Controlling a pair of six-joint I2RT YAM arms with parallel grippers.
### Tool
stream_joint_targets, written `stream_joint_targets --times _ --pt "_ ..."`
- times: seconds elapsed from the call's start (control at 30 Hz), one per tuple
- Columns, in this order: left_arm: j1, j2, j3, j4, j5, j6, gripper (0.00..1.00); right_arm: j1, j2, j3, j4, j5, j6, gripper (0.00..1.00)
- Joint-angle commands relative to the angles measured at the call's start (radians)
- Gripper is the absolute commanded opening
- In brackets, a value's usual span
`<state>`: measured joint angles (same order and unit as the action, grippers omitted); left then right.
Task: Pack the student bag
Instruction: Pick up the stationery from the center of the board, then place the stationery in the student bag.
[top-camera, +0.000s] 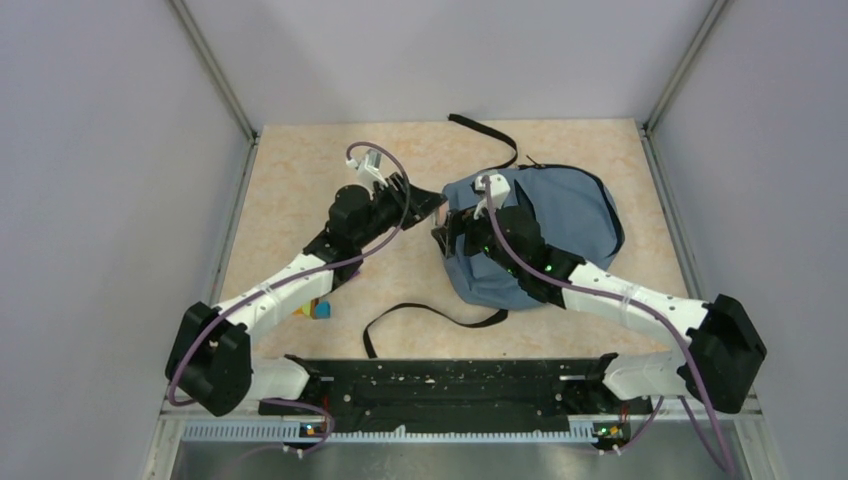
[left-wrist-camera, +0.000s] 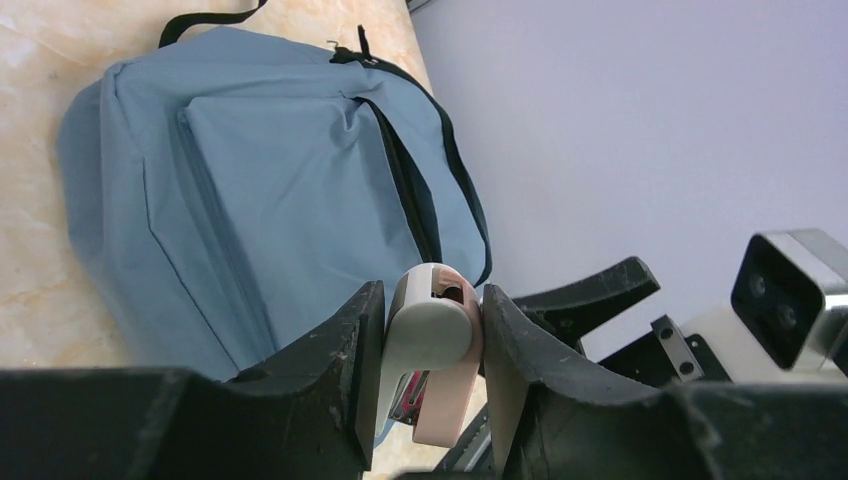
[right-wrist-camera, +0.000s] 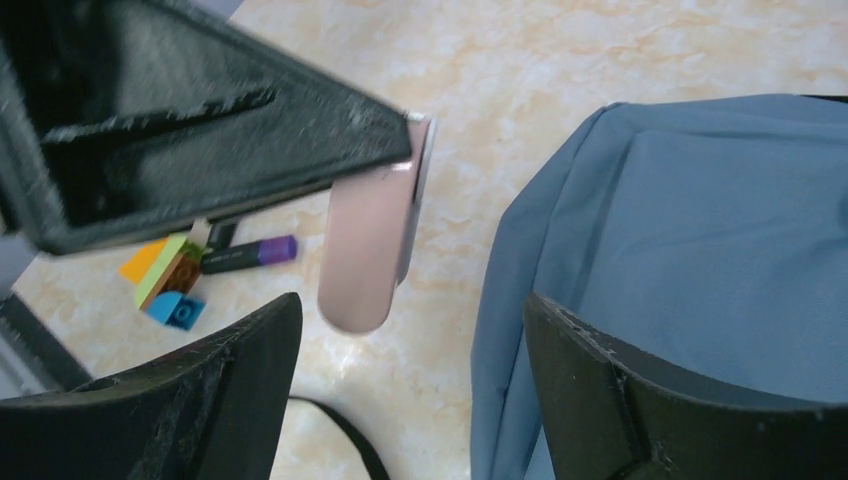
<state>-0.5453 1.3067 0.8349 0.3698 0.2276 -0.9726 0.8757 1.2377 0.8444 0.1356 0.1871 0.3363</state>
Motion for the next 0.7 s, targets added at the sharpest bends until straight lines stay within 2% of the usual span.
stream_joint_targets --times 0.0,0.2,0.47,0.57,0.67 --pt "-0.015 -0.053 -0.036 0.108 -0.041 -0.040 0.33 0.026 0.063 0.094 0.060 0.132 -0.045 0.78" --pt "-0.025 -0.072 -0.057 0.112 -0.066 -0.043 0.33 0.037 0.130 0.124 0.098 0.185 -0.051 0.63" --pt "-0.026 -0.063 -0.060 0.116 -0.048 -0.046 0.35 0.037 0.167 0.140 0.113 0.146 -0.068 0.26" --pt "-0.025 -0.070 -0.058 0.107 -0.049 -0.024 0.47 0.038 0.162 0.140 0.100 0.163 -0.066 0.14" --pt "-0.026 -0.087 -0.041 0.072 -0.051 0.037 0.60 0.038 0.139 0.124 0.080 0.191 -0.067 0.09"
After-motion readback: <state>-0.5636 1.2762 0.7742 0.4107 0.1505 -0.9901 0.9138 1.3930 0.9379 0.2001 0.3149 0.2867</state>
